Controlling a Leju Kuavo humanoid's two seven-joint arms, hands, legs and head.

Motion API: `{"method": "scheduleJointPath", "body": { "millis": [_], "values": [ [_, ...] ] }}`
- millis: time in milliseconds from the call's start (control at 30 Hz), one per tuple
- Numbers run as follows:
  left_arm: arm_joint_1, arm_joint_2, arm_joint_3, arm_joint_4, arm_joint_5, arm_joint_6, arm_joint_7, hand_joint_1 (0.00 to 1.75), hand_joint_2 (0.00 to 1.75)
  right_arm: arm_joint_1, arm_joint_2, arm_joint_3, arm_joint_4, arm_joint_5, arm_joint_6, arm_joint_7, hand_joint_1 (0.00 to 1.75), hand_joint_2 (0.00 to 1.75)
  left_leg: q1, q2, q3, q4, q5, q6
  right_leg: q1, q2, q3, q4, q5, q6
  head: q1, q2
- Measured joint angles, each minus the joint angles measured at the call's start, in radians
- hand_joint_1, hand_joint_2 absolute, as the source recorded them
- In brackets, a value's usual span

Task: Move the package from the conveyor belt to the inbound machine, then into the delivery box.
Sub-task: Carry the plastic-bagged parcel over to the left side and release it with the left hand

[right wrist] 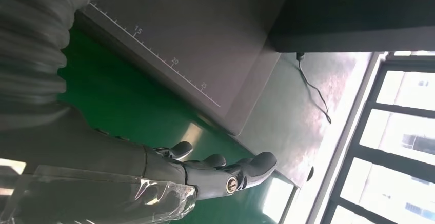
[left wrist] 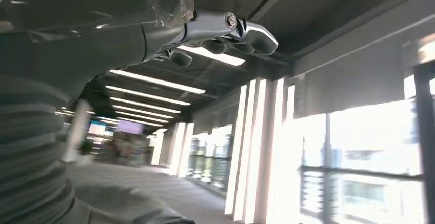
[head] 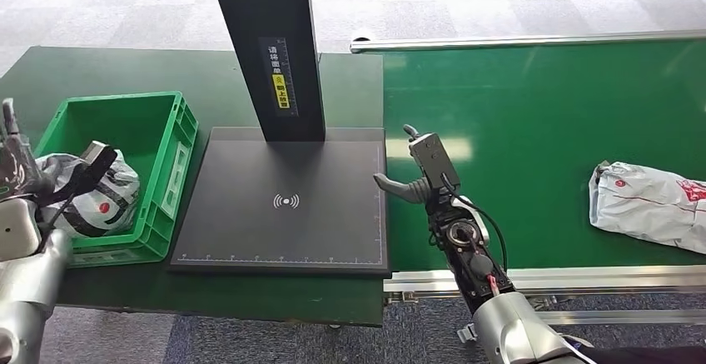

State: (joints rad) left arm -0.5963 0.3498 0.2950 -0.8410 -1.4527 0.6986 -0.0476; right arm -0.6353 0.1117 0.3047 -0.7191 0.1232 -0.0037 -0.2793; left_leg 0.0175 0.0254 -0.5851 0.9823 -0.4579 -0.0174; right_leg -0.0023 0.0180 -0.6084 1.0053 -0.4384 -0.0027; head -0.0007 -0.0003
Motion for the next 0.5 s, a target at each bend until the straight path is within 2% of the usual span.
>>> {"method": "scheduleJointPath", "body": {
  "millis": [67,100,133,167,200,267,367,500],
  "values": [
    [-0.042,-0.082,0.228,-0.105,0.085,0.001,-0.392,0.0,1.75,0.0,0.001,0.006,0.0,0.003,0.001,0.0,0.0,1.75,0.0,0.0,-0.001,0.0,0.0,0.0,0.0,0.0,0.0,0.0,0.001,0.0,0.001,0.0],
    [-0.068,-0.122,0.348,-0.146,0.137,0.001,-0.559,0.0,1.75,0.0,0.001,0.009,0.0,0.005,0.001,0.0,0.0,1.75,-0.001,0.002,-0.001,0.0,0.0,0.0,-0.001,0.001,0.0,0.0,0.001,0.0,0.001,0.0],
    [-0.091,-0.158,0.454,-0.182,0.193,0.002,-0.661,0.0,1.75,0.0,0.001,0.011,0.0,0.007,0.001,0.0,0.0,1.75,-0.001,0.004,0.0,0.0,0.0,0.0,-0.002,0.002,0.0,0.0,0.001,0.0,0.001,0.0],
    [-0.107,-0.19,0.542,-0.215,0.254,0.003,-0.709,0.0,1.75,0.0,0.002,0.013,0.0,0.009,0.001,0.0,0.0,1.75,-0.002,0.005,0.001,0.0,-0.001,0.0,-0.002,0.003,0.0,0.0,0.001,0.0,0.0,0.0],
    [-0.117,-0.221,0.61,-0.246,0.313,0.003,-0.713,0.0,1.75,0.0,0.002,0.014,0.0,0.011,0.001,0.0,0.0,1.75,-0.002,0.004,0.001,0.0,-0.001,0.0,-0.002,0.004,0.0,0.0,0.001,0.0,0.001,0.0],
    [-0.124,-0.272,0.685,-0.296,0.409,0.003,-0.682,0.0,1.75,0.0,0.003,0.017,0.0,0.014,0.001,0.0,0.0,1.75,-0.002,-0.001,0.0,0.0,0.0,0.0,-0.002,0.0,0.0,0.0,0.0,0.001,0.001,0.0],
    [-0.13,-0.319,0.709,-0.345,0.46,0.003,-0.662,0.0,1.75,-0.001,0.007,0.021,0.0,0.016,0.001,-0.001,0.0,1.75,-0.001,-0.008,-0.002,0.0,0.001,0.0,-0.001,-0.008,0.002,0.0,0.0,0.001,0.001,0.0],
    [-0.14,-0.35,0.722,-0.381,0.467,0.003,-0.658,0.0,1.75,-0.001,0.01,0.023,0.0,0.016,0.001,-0.001,0.0,1.75,0.0,-0.009,-0.002,0.0,0.001,0.0,-0.001,-0.009,0.003,0.0,0.0,0.001,0.001,0.0]
  ]
}}
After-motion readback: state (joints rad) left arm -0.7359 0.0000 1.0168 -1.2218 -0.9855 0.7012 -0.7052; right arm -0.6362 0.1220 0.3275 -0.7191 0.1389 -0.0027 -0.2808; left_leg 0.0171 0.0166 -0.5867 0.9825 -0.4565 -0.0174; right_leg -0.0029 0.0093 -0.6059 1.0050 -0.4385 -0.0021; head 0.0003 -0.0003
